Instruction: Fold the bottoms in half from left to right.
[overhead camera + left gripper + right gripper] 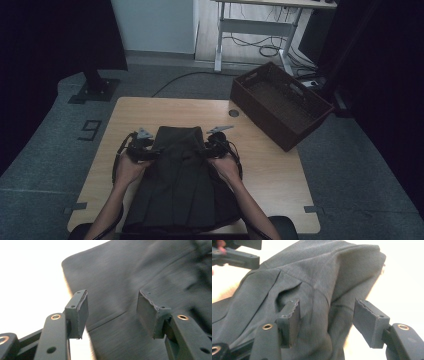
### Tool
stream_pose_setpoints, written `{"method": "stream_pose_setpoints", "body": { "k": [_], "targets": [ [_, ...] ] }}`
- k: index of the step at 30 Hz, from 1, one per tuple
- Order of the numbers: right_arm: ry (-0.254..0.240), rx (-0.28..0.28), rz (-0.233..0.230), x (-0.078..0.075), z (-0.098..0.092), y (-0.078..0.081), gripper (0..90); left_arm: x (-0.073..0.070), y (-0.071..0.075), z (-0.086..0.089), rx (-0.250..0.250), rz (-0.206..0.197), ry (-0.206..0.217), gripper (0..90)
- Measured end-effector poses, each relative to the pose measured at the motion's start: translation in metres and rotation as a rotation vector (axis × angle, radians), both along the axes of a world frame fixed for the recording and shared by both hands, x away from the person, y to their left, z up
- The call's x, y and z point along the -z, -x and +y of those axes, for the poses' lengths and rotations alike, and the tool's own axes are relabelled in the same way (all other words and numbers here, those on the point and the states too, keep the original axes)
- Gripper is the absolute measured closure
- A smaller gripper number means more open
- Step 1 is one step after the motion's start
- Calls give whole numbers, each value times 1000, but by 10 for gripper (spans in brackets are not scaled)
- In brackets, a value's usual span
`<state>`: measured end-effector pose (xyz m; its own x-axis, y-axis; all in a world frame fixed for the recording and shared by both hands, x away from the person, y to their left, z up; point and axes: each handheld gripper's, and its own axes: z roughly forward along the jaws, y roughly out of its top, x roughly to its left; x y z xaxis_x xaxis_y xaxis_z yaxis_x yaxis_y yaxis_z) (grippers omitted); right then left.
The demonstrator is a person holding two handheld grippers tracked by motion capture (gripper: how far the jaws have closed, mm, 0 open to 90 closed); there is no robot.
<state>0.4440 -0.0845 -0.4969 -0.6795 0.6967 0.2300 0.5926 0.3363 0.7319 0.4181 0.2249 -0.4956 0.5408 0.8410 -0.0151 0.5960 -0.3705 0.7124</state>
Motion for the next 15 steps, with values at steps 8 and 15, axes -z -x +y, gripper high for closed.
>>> {"method": "stream_pose_setpoints", "body": {
  "k": [8,15],
  "targets": [
    [28,63,-10,14,-29,21,439,34,1,-1,-10,60,-21,416],
    [112,33,-13,18,-37,36,438,39,2,0,-23,67,7,427]
  ]
}}
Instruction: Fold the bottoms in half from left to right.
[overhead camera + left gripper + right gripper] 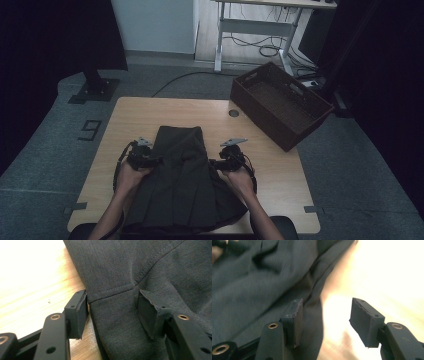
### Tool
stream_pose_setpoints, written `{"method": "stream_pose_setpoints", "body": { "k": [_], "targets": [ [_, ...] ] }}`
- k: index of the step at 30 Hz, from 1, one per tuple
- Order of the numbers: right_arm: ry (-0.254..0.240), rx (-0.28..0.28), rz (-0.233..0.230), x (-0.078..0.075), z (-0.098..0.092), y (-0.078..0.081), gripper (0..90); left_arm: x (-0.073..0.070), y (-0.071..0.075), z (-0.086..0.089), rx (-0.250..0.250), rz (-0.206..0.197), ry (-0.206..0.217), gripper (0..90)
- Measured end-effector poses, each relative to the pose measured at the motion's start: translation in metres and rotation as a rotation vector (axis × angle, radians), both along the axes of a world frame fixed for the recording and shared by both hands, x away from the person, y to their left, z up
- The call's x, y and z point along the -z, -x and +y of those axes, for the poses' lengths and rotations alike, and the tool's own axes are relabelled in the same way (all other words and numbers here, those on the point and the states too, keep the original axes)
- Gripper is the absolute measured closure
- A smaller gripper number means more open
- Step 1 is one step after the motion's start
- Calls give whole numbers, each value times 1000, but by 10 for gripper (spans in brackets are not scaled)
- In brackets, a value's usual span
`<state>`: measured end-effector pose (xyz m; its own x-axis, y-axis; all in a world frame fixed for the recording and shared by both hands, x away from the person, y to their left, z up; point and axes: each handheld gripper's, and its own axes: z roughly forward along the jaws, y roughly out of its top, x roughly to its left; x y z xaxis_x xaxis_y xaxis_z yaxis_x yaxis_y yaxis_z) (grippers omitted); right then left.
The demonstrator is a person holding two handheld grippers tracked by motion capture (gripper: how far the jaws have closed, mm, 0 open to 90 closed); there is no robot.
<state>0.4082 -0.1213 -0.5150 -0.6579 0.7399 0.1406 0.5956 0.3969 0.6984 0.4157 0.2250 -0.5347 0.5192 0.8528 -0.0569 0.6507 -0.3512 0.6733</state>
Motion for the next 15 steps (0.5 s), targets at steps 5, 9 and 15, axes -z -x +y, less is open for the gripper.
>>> {"method": "stream_pose_setpoints", "body": {
  "k": [5,9,15],
  "targets": [
    [47,-63,52,19,11,1,698,2,4,0,-11,-7,17,437],
    [36,-84,46,22,11,9,846,3,11,-1,5,-2,24,441],
    [35,-126,79,21,-3,39,834,1,38,-10,76,6,9,440]
  ]
}}
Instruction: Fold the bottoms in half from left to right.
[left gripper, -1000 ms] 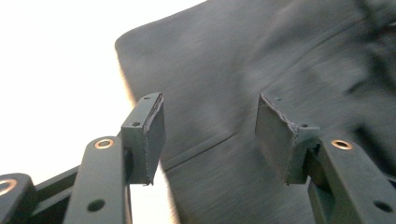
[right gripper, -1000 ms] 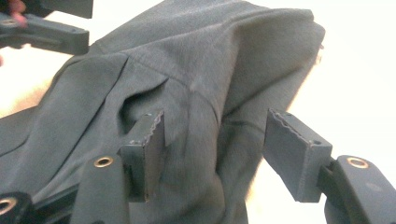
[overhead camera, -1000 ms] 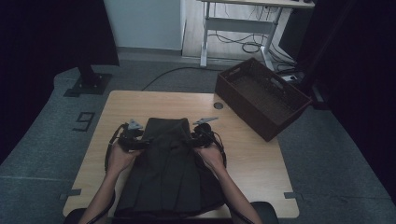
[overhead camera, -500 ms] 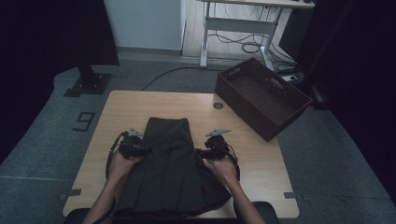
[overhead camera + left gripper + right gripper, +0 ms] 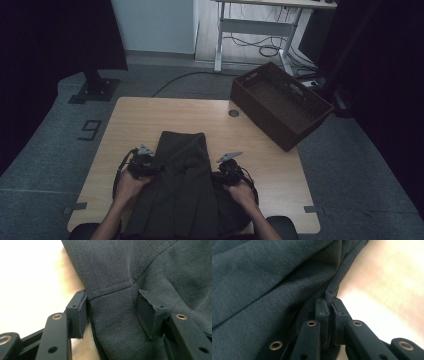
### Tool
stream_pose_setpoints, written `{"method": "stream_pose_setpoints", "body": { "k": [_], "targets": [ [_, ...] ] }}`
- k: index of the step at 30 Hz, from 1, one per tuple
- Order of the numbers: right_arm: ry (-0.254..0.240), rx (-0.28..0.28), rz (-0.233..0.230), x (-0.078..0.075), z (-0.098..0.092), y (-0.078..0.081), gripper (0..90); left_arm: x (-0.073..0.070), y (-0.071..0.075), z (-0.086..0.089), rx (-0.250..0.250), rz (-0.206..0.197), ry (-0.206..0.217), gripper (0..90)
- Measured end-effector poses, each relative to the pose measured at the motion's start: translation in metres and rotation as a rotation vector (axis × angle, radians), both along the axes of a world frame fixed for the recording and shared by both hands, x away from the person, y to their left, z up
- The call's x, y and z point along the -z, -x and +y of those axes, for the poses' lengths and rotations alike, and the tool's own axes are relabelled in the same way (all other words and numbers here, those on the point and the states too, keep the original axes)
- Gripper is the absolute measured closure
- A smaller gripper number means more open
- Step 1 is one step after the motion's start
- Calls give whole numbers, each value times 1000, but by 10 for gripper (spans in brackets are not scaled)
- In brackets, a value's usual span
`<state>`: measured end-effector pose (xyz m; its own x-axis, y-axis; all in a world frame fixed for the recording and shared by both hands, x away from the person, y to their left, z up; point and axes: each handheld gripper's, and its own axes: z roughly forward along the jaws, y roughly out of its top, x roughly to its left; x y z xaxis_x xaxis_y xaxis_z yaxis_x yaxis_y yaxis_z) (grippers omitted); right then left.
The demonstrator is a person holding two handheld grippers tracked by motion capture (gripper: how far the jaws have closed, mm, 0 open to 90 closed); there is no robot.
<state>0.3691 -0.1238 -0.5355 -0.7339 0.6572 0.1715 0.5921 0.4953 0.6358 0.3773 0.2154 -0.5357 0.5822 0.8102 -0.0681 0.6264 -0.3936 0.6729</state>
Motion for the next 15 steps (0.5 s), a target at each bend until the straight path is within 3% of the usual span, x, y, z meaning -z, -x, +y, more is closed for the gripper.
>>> {"method": "stream_pose_setpoints", "body": {
  "k": [2,4,7,10,15],
  "targets": [
    [14,-4,4,-4,-6,6,758,-2,7,-2,21,-10,-12,438],
    [23,21,-20,-13,-10,5,677,-7,9,-3,31,-30,-29,426],
    [3,78,-80,-37,-11,-11,574,-19,5,-4,26,-54,-14,409],
    [-17,85,-123,-58,2,-32,504,-28,-3,-7,20,-75,-18,401],
    [-33,98,-126,-75,37,-67,412,-33,-21,-10,-12,-83,-14,389]
  ]
}}
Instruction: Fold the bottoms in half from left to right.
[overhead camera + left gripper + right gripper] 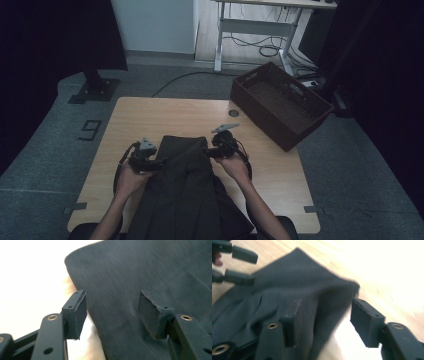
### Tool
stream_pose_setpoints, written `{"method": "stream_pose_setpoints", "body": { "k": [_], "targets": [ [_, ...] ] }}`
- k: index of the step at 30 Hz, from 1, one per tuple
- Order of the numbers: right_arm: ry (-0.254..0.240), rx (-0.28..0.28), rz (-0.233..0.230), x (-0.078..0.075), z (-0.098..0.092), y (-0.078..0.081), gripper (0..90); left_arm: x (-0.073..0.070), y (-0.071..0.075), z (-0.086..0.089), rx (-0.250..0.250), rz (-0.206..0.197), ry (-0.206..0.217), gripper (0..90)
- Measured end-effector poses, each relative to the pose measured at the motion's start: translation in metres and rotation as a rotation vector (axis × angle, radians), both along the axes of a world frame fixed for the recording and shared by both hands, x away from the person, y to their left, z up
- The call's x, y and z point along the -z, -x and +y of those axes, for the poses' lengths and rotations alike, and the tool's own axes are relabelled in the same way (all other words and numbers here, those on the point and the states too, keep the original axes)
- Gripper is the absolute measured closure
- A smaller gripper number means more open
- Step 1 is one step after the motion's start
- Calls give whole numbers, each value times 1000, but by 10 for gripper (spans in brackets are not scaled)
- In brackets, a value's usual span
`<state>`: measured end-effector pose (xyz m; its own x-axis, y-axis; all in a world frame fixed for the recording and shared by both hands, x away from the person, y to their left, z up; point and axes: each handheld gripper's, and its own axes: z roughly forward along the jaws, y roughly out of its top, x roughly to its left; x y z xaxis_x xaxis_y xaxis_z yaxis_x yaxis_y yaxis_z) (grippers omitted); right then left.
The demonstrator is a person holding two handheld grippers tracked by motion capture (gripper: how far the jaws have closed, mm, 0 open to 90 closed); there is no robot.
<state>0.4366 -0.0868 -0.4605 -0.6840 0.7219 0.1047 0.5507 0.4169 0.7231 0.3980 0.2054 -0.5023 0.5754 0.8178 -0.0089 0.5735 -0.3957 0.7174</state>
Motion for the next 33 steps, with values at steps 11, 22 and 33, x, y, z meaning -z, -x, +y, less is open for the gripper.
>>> {"method": "stream_pose_setpoints", "body": {
  "k": [11,22,33],
  "targets": [
    [142,70,115,30,35,-31,610,23,-25,-3,-61,74,-26,337],
    [-37,-97,-96,-17,41,-21,852,-3,-9,1,-106,-80,14,800],
    [73,24,62,66,15,-53,728,19,-10,-4,-77,-10,-39,487]
  ]
}}
